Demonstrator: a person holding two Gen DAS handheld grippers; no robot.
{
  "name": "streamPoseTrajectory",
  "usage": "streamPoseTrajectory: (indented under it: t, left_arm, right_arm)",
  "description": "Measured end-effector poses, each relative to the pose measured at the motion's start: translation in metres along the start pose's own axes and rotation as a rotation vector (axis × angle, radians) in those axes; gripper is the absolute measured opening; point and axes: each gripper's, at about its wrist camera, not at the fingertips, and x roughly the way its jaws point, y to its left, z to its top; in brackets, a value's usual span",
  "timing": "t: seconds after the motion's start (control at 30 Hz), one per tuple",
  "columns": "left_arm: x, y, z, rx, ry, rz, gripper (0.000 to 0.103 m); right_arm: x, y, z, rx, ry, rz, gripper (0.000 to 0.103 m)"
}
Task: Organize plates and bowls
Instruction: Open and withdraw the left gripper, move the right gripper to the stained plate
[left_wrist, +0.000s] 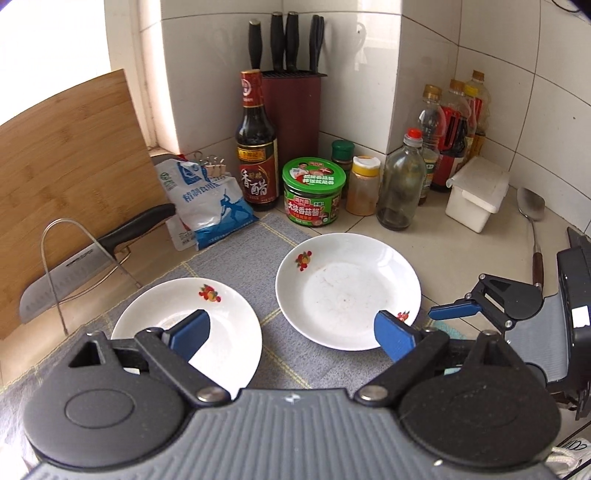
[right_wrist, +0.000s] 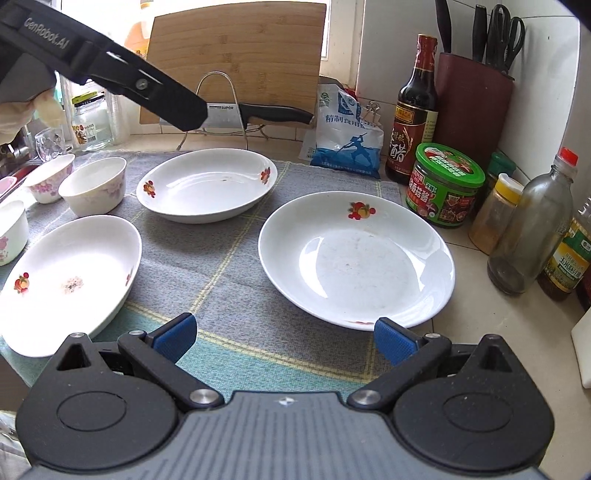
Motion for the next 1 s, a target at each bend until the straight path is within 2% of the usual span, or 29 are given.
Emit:
streamPoseTrajectory:
  t: [0.13,0.2,0.47,0.6,1.0]
  left_arm:
    - [-0.026,-0.002,-0.028,0.014,-0.073,0.103,0.095]
    - [-0.036,-0.002,-0.041,0.006,-0.097,0.128,0.096]
    - [-0.069,-0.001,-0.096,-0.036,-0.11,0.219,0.096]
    - [-0.081,0.002,-0.119,-0.056,-0.101,0.236,0.096]
    - [-0.101,0.012,-0.186,-0.122,-0.018,0.206,0.096]
  right_arm:
    - [0.0,0.013,0.003,0.001,-0.004,-0.002,0.103]
    - [0.0,0.021,0.005,0.003,-0.004,-0.001,0.103]
    - [-0.002,0.056,0.012,0.0,-0.002,0.008,0.103]
    - [-0.007,0.072,0.013,0.013,-0.005,0.007,0.103]
    - [-0.011,0.107,0.013,0.052,0.011,0.012,0.103]
